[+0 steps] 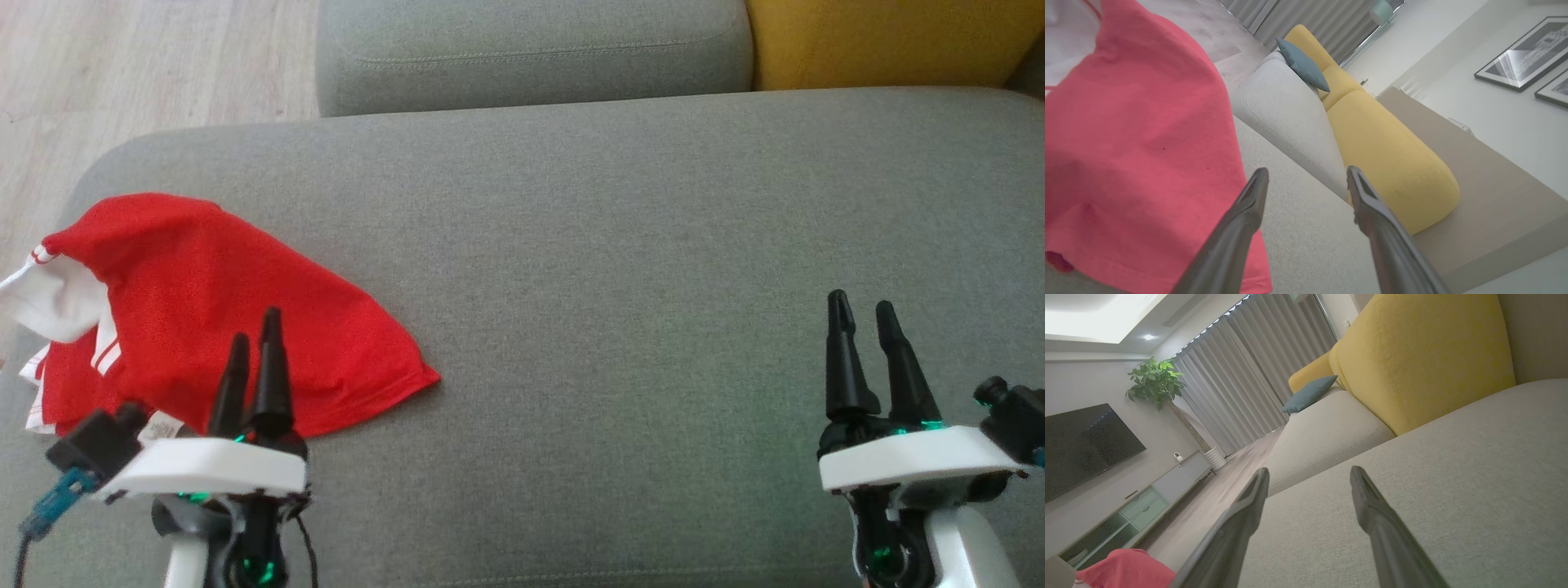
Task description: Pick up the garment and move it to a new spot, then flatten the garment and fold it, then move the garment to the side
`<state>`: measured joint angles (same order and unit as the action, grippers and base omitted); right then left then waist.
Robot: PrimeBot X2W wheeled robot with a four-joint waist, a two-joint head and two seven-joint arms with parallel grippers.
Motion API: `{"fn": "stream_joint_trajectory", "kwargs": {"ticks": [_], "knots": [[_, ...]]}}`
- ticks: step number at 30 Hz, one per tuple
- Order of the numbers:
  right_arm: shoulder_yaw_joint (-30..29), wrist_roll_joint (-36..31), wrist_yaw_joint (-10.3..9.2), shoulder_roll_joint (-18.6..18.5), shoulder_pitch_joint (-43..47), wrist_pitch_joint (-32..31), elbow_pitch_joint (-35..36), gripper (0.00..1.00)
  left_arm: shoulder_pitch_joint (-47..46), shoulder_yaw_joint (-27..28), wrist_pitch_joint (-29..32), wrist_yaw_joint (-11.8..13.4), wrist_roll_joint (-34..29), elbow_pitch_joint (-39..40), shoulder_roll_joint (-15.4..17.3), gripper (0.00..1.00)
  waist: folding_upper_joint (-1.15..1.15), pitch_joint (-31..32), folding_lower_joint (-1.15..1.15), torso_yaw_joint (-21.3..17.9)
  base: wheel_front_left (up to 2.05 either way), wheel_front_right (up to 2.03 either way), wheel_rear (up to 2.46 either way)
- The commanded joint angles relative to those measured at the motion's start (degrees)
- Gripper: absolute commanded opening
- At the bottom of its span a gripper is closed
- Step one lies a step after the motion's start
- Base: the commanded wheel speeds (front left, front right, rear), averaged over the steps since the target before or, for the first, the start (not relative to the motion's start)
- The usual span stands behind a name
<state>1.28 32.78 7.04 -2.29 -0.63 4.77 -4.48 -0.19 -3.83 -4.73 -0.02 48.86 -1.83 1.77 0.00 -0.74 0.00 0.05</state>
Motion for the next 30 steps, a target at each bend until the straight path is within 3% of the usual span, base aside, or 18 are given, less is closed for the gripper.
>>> {"fn": "stream_joint_trajectory", "kwargs": {"ticks": [1,14,30], "knots": [[1.2,-2.8,0.25,-0.4,-2.6,0.9,2.7,1.0,-2.2,0.0,-0.9,0.3,-3.1,2.9,0.8,1.0,0.0,0.0,0.0,0.0,0.0,0.0,0.0],[2.2,-14.4,0.3,-0.4,-2.0,3.1,3.5,1.0,-2.0,-3.6,-3.1,2.8,-17.7,2.1,0.9,1.0,0.0,-0.1,0.0,-0.2,0.0,0.0,0.0],[2.9,-26.7,0.35,-0.5,-1.3,5.7,5.1,1.0,-2.4,-7.9,-5.7,6.8,-29.9,2.8,2.6,1.0,0.0,-0.2,0.0,-0.3,0.0,0.0,0.0]]}}
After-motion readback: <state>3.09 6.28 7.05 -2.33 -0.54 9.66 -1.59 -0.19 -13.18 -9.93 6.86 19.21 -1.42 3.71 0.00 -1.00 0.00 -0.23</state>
